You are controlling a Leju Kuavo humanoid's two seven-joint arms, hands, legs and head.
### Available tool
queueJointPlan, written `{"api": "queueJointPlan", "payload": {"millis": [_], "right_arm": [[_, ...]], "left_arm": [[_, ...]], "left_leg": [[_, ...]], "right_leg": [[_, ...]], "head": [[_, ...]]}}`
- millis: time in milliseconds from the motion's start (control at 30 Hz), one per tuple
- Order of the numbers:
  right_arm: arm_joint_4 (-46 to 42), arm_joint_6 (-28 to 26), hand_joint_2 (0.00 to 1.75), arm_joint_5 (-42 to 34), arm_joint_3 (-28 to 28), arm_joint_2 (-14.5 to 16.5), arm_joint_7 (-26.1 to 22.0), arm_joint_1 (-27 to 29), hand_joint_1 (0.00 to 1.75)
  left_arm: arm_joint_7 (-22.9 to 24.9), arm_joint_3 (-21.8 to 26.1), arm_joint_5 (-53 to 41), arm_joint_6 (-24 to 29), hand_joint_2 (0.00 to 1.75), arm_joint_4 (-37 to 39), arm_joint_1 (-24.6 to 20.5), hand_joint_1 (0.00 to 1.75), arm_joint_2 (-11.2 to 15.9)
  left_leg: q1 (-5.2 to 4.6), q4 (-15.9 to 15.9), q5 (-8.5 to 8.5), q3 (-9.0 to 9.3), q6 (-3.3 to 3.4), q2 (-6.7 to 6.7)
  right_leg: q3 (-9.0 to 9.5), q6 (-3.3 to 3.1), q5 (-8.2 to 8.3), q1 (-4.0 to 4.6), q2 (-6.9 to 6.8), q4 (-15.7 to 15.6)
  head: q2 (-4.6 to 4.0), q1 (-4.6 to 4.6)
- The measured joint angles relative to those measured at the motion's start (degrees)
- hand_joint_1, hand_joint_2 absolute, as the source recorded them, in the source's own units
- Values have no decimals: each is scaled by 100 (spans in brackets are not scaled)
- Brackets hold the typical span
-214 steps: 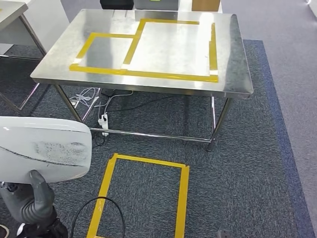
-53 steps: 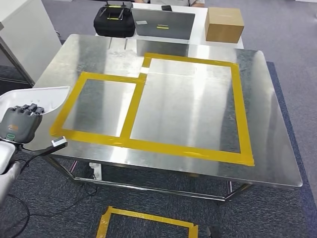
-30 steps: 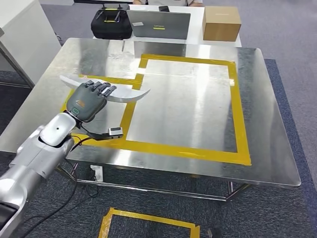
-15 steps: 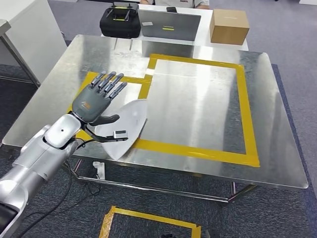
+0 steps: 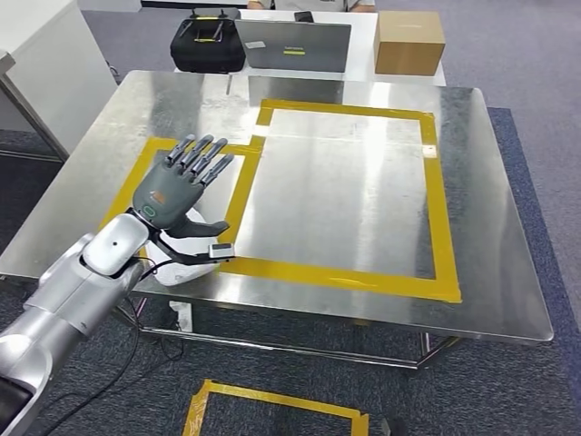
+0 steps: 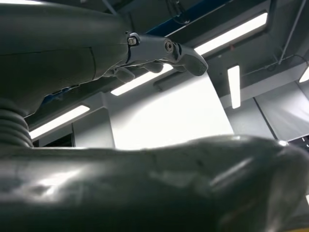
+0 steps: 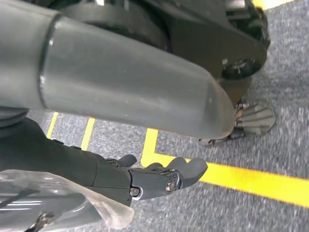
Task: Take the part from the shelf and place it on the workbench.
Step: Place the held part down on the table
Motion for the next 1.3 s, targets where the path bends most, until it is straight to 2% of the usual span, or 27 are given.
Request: {"api": "queueJointPlan", "payload": {"millis": [67,100,233,267,333,400,433,467,500,533,600,633,667,767,800,833,867,933,967,1000,1033,1067,1133,1167,1200,1267,1300], "right_arm": [[0,-1,0,9,0,2,0,2,0],[0,0,0,13,0,4,0,1,0],[0,0,0,16,0,7,-1,1,0],[0,-1,0,16,0,7,-3,1,0],[0,-10,0,24,-2,7,-10,7,0],[0,-37,0,37,-13,7,-13,14,0],[0,-56,0,43,-21,7,-10,17,0],[0,-74,0,51,-30,8,-6,20,0],[0,-91,0,61,-38,8,-2,25,0],[0,-106,0,72,-45,9,2,30,0],[0,-127,0,99,-61,14,1,29,0],[0,-133,0,117,-70,20,-4,30,0],[0,-140,0,137,-78,26,-9,35,0],[3,-159,0,209,-91,39,-17,58,0],[6,-165,0,232,-97,43,-17,58,0],[9,-173,0,250,-104,48,-20,57,0],[11,-180,0,263,-113,52,-29,55,0],[11,-196,0,278,-131,54,-54,58,0],[11,-203,0,282,-136,55,-63,64,0],[11,-208,0,291,-139,56,-65,68,0],[11,-209,0,309,-141,56,-61,69,0],[11,-209,0,331,-141,57,-53,65,0],[11,-209,0,382,-140,67,-38,55,0],[11,-209,0,405,-140,72,-38,49,0],[11,-212,0,447,-139,78,-58,46,0],[11,-229,0,617,-113,87,-178,47,0],[12,-258,0,742,-79,98,-264,47,0]], "left_arm": [[-2,16,109,48,0,-49,19,0,24],[-4,25,149,68,0,-74,28,0,34],[-10,39,198,105,0,-113,50,0,47],[-26,69,254,175,0,-214,153,0,64],[-100,242,456,376,0,-646,539,0,113],[-336,572,693,529,0,-1250,1087,0,122],[-571,797,805,551,0,-1543,1373,0,85],[-869,1064,940,562,0,-1838,1694,0,30],[-1227,1375,1137,566,0,-2142,2022,0,-51],[-1606,1708,1418,568,0,-2441,2347,0,-151],[-2292,2359,2184,569,0,-3007,2940,0,-369],[-2553,2649,2599,569,0,-3266,3223,0,-468],[-2754,2899,2985,569,0,-3503,3505,0,-564],[-3079,3465,3880,567,0,-4061,4343,0,-795],[-3122,3609,4106,566,0,-4182,4598,0,-856],[-3132,3730,4296,565,0,-4268,4833,0,-909],[-3110,3832,4448,564,0,-4326,5057,0,-959],[-3020,4011,4661,563,0,-4380,5472,0,-1070],[-2972,4084,4741,559,0,-4387,5654,0,-1126],[-2932,4140,4824,552,0,-4383,5803,0,-1178],[-2877,4175,4900,534,0,-4364,5916,0,-1217],[-2804,4191,4977,491,0,-4319,5989,0,-1244],[-2662,4213,5170,363,0,-4118,6049,0,-1274],[-2606,4229,5264,297,0,-3980,6058,0,-1282],[-2533,4256,5329,243,0,-3798,6048,0,-1287],[-2434,4356,5416,160,0,-3150,5909,0,-1281],[-2463,4445,5504,109,0,-2616,5770,0,-1269]], "left_leg": [[-13,-762,346,369,67,0],[-20,-1011,430,488,93,-1],[-35,-1162,438,571,113,0],[-46,-1189,448,577,132,1],[-36,-1290,535,559,226,20],[-17,-1356,636,504,303,45],[-19,-1355,661,472,303,56],[-20,-1353,686,439,298,71],[-18,-1350,711,404,287,84],[-14,-1345,738,368,269,91],[-15,-1315,786,296,215,95],[-21,-1299,811,273,184,98],[-28,-1283,836,258,152,100],[-20,-1284,902,238,44,95],[-11,-1240,809,209,10,86],[-3,-1104,608,164,-19,78],[4,-844,306,102,-43,71],[7,-103,-268,-8,-75,68],[7,195,-393,-14,-78,66],[6,315,-380,53,-68,65],[4,218,-274,210,-46,63],[-4,-76,-137,458,-11,61],[-36,-944,-20,1072,90,59],[-56,-1266,-19,1277,131,59],[-77,-1460,-37,1387,162,59],[-94,-1547,49,1364,211,61],[-90,-1580,115,1327,246,65]], "right_leg": [[0,3,0,9,5,2],[0,6,0,13,5,2],[-9,19,1,32,5,9],[-20,52,15,33,6,7],[-150,145,-247,27,2,272],[-393,220,-755,14,-5,962],[-481,237,-930,10,-6,1305],[-501,253,-1012,6,-7,1510],[-418,266,-985,0,-9,1498],[-220,275,-865,-10,-10,1255],[372,285,-618,-32,0,408],[588,270,-545,-34,20,88],[696,250,-530,-31,41,-101],[614,131,-487,-17,55,-149],[581,79,-444,-20,43,-149],[544,29,-389,-27,29,-156],[497,-5,-332,-28,16,-154],[382,-37,-222,-11,1,-142],[308,-41,-172,1,-9,-130],[233,-43,-128,14,-19,-115],[159,-42,-87,30,-30,-99],[96,-41,-49,44,-38,-85],[12,-21,27,75,-52,-66],[-6,0,70,81,-57,-67],[-19,30,114,78,-64,-74],[-35,105,180,53,-77,-90],[-62,140,124,43,-71,-62]], "head": [[0,2],[0,3],[0,5],[0,6],[0,26],[0,48],[0,50],[0,50],[0,51],[0,52],[0,55],[0,51],[0,50],[0,45],[0,39],[0,28],[0,19],[0,3],[0,4],[0,4],[0,5],[0,5],[0,10],[0,15],[0,10],[0,-3],[0,-12]]}}
